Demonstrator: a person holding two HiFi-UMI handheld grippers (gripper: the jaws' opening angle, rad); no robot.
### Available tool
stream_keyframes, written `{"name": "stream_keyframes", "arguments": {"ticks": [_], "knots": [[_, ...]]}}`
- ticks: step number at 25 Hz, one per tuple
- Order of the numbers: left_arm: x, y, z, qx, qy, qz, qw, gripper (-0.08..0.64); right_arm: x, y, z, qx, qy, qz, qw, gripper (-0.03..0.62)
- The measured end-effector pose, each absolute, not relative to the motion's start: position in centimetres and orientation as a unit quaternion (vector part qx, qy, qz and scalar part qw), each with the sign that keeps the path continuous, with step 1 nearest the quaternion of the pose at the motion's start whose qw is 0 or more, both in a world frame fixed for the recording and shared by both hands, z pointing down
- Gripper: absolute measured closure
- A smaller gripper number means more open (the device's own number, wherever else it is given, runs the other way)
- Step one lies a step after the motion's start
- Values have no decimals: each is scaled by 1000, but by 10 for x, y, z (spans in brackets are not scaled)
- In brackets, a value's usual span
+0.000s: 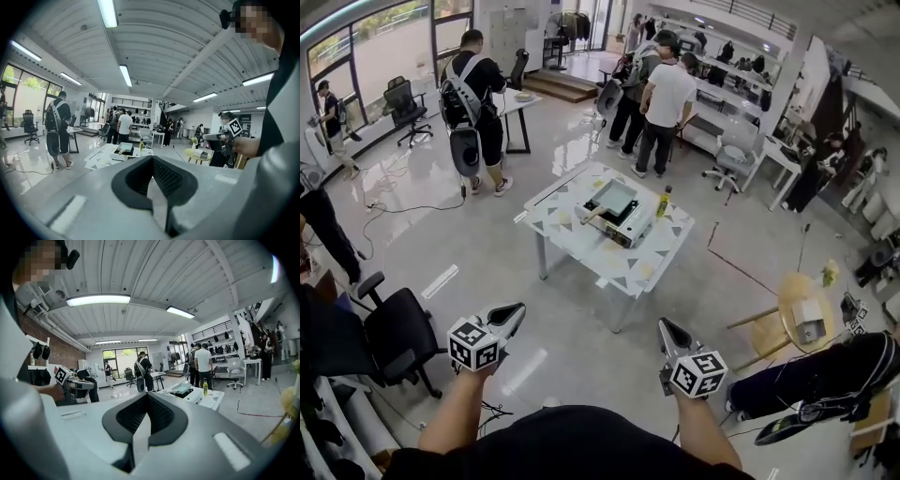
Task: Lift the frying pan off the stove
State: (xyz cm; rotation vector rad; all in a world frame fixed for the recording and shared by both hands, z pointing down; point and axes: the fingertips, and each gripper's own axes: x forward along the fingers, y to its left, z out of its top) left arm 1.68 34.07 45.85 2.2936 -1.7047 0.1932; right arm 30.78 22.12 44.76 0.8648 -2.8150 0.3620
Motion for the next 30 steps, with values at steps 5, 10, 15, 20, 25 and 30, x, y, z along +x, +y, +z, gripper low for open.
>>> {"name": "stream_keyframes", "arguments": {"ticks": [5,10,15,20,25,30], "knots": [[-24,310,453,806,-573,70,130,560,268,204,444,305,-941,120,85,563],[-59,292,467,814,-558,79,139,560,237,193,450,320,-935,124,92,563],[-81,281,486,823,-537,98,157,560,209,190,451,328,-931,127,93,563],[-91,275,493,827,-527,94,169,560,202,181,454,340,-926,131,97,563],[-101,263,505,824,-528,97,181,560,199,159,464,353,-919,143,101,563],[-107,239,514,822,-527,102,187,558,185,124,472,346,-921,149,99,563]]}}
